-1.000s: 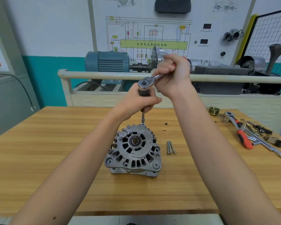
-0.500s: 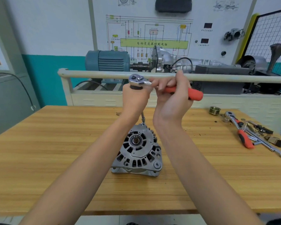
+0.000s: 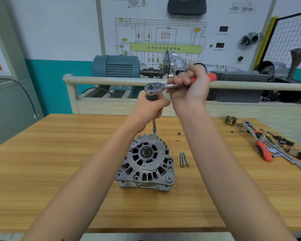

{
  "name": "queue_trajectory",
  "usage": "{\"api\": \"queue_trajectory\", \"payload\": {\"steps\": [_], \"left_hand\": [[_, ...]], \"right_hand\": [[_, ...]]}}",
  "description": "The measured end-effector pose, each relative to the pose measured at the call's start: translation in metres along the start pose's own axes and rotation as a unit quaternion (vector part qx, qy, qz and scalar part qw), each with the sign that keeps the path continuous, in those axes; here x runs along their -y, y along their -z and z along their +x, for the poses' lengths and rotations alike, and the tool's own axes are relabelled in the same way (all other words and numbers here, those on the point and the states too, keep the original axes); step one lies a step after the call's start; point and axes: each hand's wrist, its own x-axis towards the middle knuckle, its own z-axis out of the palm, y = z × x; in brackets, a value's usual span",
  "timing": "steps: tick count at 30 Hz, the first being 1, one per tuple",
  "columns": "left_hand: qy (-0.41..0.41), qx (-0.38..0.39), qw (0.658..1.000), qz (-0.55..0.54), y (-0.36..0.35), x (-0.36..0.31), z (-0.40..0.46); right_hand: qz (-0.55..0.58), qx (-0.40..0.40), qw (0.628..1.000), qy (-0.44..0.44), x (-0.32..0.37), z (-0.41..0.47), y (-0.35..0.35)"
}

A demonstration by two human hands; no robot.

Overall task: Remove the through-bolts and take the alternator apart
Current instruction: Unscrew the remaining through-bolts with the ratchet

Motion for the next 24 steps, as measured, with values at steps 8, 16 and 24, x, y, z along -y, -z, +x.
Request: {"api": "queue_trajectory", "payload": {"steps": [8,16,24], "left_hand": [[0.010,-0.137,0.990,-0.003,-0.014,-0.001,0.000],[-0.023,0.106,0.994,0.021,0.008,-0.005,0.000],[0.018,-0.037,0.999,-0.001,-0.006,-0.001,0.008]], "right_hand": [[-0.043,0.090,0.963,0.249,-0.033,-0.052,0.021],[-0.011,0.030,0.997,-0.065,0.015,0.012,0.002],[0.013,-0.005,0.999,0.047,0.000,0.001,0.009]]}}
